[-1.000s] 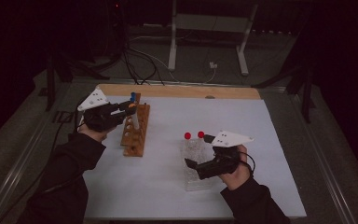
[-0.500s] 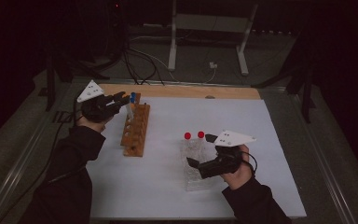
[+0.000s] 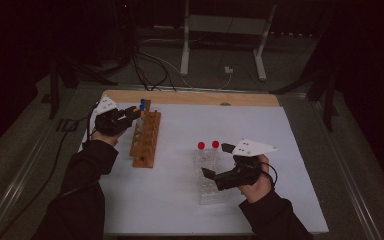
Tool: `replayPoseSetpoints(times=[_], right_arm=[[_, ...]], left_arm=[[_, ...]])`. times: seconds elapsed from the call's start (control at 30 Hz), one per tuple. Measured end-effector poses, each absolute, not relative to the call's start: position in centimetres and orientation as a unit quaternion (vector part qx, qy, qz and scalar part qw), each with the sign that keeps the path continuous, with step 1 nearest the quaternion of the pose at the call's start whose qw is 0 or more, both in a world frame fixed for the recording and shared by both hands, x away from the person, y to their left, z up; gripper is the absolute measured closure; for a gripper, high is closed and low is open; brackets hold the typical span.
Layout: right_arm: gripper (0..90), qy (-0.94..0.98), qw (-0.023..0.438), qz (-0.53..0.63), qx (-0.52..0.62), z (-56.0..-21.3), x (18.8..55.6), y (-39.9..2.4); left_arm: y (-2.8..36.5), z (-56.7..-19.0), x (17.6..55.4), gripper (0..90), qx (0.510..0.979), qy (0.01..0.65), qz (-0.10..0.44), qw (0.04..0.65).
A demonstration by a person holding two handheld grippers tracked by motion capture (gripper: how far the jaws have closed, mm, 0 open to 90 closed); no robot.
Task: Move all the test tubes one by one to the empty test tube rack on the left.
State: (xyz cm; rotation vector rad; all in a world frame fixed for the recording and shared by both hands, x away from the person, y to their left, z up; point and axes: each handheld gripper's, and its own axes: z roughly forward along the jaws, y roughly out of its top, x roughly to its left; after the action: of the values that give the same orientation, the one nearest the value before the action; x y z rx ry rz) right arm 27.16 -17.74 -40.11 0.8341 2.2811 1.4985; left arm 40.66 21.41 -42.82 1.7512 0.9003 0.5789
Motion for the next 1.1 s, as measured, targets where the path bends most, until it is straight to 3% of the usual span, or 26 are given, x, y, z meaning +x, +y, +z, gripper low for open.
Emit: replayPoseSetpoints(times=[0.63, 1.1], right_arm=[[0.0, 0.796, 0.139, 0.519, 0.279, -40.1, 27.0, -17.6], [0.0, 0.797, 0.139, 0.517, 0.278, -39.9, 27.0, -17.6]], left_arm=[[21.2, -45.8, 41.0, 71.9, 0.738, 0.385, 0.233, 0.503], [21.0, -45.6, 40.8, 70.1, 0.749, 0.384, 0.234, 0.488]])
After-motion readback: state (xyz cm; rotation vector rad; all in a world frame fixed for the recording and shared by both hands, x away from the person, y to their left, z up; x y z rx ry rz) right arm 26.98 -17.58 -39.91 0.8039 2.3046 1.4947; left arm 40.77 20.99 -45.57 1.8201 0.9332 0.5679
